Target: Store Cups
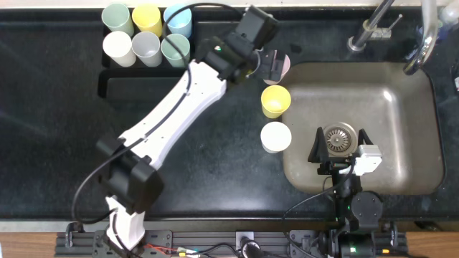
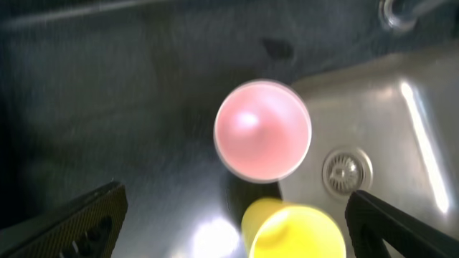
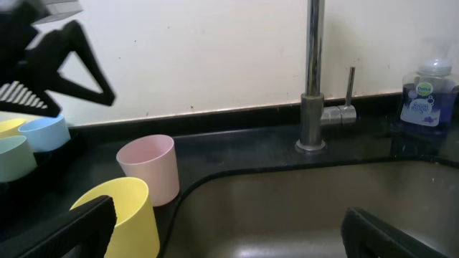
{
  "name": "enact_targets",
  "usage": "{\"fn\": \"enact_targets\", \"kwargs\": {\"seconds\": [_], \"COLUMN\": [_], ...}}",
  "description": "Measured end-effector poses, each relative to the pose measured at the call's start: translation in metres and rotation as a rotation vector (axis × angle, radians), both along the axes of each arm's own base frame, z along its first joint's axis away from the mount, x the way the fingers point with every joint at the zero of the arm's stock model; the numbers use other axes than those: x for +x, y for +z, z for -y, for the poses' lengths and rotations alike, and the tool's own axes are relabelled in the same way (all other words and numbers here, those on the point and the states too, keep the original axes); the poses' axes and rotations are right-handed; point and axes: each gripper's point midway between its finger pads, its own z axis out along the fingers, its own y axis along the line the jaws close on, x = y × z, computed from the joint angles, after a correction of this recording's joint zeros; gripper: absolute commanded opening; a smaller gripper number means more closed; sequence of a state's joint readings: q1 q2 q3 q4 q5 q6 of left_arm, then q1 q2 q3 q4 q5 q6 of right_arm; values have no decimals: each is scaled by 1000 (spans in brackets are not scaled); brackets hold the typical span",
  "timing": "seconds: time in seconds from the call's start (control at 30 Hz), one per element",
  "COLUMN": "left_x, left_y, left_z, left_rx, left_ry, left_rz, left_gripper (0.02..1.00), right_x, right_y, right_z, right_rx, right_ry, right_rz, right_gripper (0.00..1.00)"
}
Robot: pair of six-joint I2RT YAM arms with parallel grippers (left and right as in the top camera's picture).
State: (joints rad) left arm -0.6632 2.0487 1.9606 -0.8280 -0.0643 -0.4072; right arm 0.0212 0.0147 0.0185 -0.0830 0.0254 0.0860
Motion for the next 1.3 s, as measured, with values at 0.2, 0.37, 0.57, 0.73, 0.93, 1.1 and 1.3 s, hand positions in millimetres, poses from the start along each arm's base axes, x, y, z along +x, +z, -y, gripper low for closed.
{"fn": "enact_targets", "kwargs": {"seconds": [0.2,0.37,0.57,0.73,0.93,1.1,1.3], "left_x": [6,4,15,26,34,35,31], "left_y": [7,-4,-24,-31,-34,-54,-70], "left_z": [22,21,10,-4,-14,-11,-5], "left_rx": [-21,-24,-29,-42,-66,-79,-82], "left_ry": [51,111,197,260,278,262,234], "left_rz": [54,20,-25,-45,-71,-128,-178], "left_gripper": [1000,1000,1000,1000,1000,993,993], "right_x": [0,0,0,0,0,0,0], "right_y": [0,0,0,0,0,0,0], "right_z": [0,0,0,0,0,0,0], "right_rx": [0,0,0,0,0,0,0], "right_ry": [0,0,0,0,0,0,0], "right_rz": [1,0,0,0,0,0,0], "right_gripper": [998,998,998,998,998,996,998]}}
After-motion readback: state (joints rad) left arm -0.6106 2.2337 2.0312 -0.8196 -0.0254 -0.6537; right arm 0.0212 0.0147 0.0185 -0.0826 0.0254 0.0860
